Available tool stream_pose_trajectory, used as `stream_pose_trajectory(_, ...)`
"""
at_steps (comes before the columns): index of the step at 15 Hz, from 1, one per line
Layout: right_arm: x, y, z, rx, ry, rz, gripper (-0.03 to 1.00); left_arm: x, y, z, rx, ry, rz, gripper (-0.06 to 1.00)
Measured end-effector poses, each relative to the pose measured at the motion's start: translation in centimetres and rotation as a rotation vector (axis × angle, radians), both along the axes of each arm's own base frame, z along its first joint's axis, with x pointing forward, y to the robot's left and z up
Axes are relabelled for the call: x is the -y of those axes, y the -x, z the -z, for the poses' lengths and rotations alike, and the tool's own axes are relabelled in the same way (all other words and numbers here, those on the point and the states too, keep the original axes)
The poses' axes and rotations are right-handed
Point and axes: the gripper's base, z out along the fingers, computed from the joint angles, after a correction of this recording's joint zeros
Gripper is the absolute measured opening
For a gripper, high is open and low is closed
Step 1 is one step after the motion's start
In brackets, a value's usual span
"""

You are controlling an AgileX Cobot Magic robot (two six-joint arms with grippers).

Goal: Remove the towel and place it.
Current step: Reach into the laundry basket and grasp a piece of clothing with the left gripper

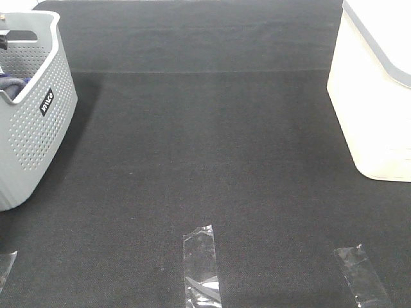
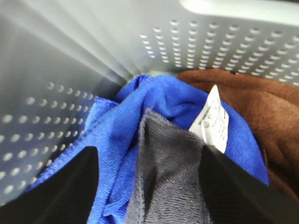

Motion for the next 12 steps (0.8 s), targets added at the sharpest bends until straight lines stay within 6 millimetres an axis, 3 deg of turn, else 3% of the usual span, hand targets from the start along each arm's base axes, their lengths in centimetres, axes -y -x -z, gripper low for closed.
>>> stream_pose_trajectory(4, 0.0, 0.0, 0.0, 0.000, 0.000, 0.000, 0.59, 0.0, -0.2, 1.9, -0.028, 0.011, -0.010, 0.53)
stream_pose_trajectory(12, 0.0, 0.0, 0.0, 0.000, 0.000, 0.000, 0.59, -0.1, -0.3, 2.2, -0.036, 0.008, -0.012, 0.43)
